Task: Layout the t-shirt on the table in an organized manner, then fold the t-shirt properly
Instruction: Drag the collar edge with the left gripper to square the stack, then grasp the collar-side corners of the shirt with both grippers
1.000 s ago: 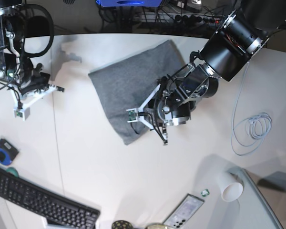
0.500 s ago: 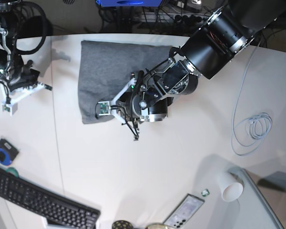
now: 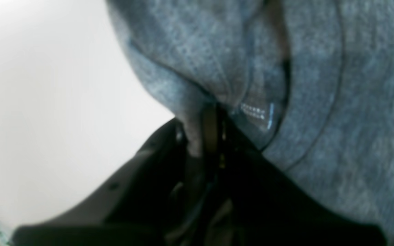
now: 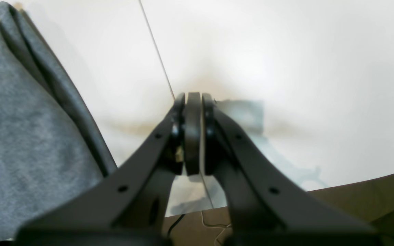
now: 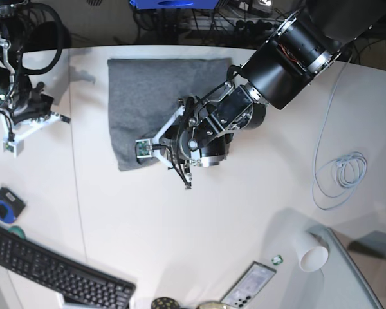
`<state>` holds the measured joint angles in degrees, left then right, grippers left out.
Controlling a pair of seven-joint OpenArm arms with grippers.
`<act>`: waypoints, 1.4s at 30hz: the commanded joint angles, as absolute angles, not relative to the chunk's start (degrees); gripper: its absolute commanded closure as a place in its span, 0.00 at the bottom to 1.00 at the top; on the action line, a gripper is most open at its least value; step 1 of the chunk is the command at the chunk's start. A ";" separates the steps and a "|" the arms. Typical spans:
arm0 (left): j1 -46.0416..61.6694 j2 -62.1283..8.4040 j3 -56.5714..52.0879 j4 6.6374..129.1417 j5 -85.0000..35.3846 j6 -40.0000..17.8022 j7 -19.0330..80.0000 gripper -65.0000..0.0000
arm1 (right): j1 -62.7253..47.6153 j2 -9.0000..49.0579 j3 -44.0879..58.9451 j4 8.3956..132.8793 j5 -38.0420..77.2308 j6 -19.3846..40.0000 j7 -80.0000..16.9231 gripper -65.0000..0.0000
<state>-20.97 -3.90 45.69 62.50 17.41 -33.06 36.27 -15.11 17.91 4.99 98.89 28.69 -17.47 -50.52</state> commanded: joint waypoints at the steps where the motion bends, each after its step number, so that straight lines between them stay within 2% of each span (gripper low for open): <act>1: -22.90 -3.91 45.67 64.48 17.98 -32.84 37.14 1.00 | -14.55 18.59 5.23 99.91 28.79 -17.19 -49.71 0.99; 5: -23.96 -4.00 45.67 67.21 18.07 -32.84 39.87 0.66 | -14.55 18.51 5.23 99.91 28.79 -17.19 -49.71 0.99; 7: -24.66 -4.18 45.67 68.44 18.07 -32.92 40.22 0.54 | -14.55 18.42 5.23 99.91 28.79 -17.19 -49.71 0.99; 9: -25.27 -4.26 45.76 68.53 18.07 -32.92 40.22 0.46 | -14.55 18.42 5.14 99.91 28.79 -17.19 -49.71 0.99; 12: -25.54 -4.26 45.49 68.88 18.07 -32.92 40.22 0.42 | -14.55 18.33 5.14 99.91 28.79 -17.19 -49.71 0.99; 15: -25.98 -4.79 45.14 72.31 18.07 -32.92 41.19 0.42 | -14.55 18.33 5.14 99.91 28.88 -17.19 -49.71 0.99; 17: -26.86 -5.76 45.14 76.09 17.54 -32.92 45.23 0.42 | -14.64 18.24 4.88 100.00 28.88 -15.87 -49.71 0.99; 23: -22.99 -10.95 44.79 96.57 17.80 -32.92 56.22 0.45 | -15.96 14.99 2.95 105.71 28.79 -1.80 -49.63 0.99; 25: -17.45 -12.09 41.45 102.20 17.89 -32.92 57.27 0.63 | -16.92 13.93 2.59 108.00 28.79 1.45 -49.63 0.99; 27: -10.95 -12.00 35.47 104.31 17.89 -32.92 57.19 0.97 | -18.07 12.62 1.27 108.62 28.79 5.85 -49.63 0.99; 28: -8.22 -12.00 32.48 104.84 17.89 -32.92 57.01 1.00 | -18.42 12.44 0.48 108.62 28.62 7.87 -49.63 0.99; 31: -0.22 -12.18 21.49 104.84 17.89 -32.84 51.56 1.00 | -18.42 12.26 -1.63 108.62 28.44 12.62 -47.69 0.99; 34: 7.34 -12.00 8.22 104.75 17.98 -32.84 42.68 1.00 | -16.31 13.23 -1.80 108.53 27.65 12.88 -42.59 0.98; 36: 11.21 -12.00 1.19 104.13 17.45 -32.84 38.29 1.00 | -12.70 14.11 -2.15 107.03 25.80 12.88 -42.68 0.97; 38: 14.20 -11.91 -4.70 102.11 17.45 -32.84 34.95 1.00 | -7.87 14.11 -2.15 103.60 24.31 13.32 -45.23 0.90; 39: 15.25 -11.91 -6.99 100.79 17.36 -32.84 33.71 1.00 | -5.49 14.11 -2.24 101.32 23.96 13.41 -46.81 0.83; 42: 17.80 -11.91 -12.97 95.43 17.36 -32.84 29.14 1.00 | 0.84 14.29 -4.35 94.81 23.78 13.93 -48.57 0.55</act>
